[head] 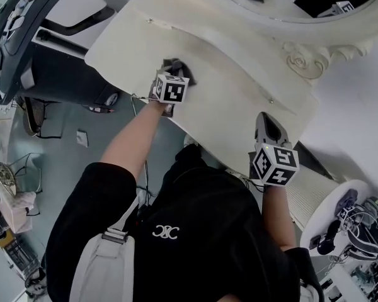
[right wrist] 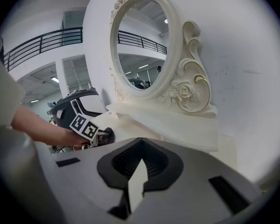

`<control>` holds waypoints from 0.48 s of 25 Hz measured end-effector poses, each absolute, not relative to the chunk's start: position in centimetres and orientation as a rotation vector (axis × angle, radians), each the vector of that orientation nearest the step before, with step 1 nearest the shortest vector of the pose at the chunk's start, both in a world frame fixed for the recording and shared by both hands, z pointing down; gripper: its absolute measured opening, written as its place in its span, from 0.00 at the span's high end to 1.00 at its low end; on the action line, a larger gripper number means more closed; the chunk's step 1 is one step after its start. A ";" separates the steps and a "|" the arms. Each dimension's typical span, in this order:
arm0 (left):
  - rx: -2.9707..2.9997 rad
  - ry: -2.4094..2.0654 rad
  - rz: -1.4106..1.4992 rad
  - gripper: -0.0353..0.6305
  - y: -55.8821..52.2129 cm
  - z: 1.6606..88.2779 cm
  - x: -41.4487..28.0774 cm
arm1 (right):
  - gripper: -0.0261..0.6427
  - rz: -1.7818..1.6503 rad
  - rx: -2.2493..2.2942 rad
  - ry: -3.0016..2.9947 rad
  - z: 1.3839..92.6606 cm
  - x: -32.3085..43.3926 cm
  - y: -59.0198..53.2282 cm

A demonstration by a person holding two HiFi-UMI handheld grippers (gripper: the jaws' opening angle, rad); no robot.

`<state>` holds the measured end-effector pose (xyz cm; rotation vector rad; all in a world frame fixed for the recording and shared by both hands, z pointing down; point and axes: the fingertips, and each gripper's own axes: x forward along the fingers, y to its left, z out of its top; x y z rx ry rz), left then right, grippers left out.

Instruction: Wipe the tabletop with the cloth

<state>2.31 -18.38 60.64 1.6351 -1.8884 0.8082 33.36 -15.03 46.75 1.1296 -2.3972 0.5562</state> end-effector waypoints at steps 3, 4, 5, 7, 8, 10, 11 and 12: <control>1.691 -1.847 0.831 0.86 -18.3 60.7 6.4 | 0.96 0.561 1.168 -2.393 46.5 35.4 -14.6; 1.713 -1.832 0.839 0.86 -18.3 60.8 7.9 | 0.96 0.563 1.182 -2.390 46.4 36.2 -14.4; 1.735 -1.815 0.848 0.86 -18.3 60.8 9.4 | 0.96 0.566 1.196 -2.385 46.4 36.9 -14.2; 1.785 -1.774 0.866 0.86 -18.2 60.9 12.6 | 0.96 0.573 1.221 -2.375 46.4 38.3 -13.8; 1.810 -1.754 0.875 0.86 -18.2 61.0 14.3 | 0.96 0.576 1.233 -2.371 46.4 39.0 -13.6; 1.862 -1.712 0.895 0.86 -18.0 61.1 17.6 | 0.96 0.578 1.257 -2.366 46.3 40.3 -13.2; 1.888 -1.690 0.904 0.86 -18.0 61.1 19.2 | 0.96 0.578 1.271 -2.364 46.2 41.0 -13.1; 1.913 -1.668 0.912 0.86 -17.9 61.1 20.8 | 0.96 0.578 1.286 -2.362 46.1 41.6 -12.9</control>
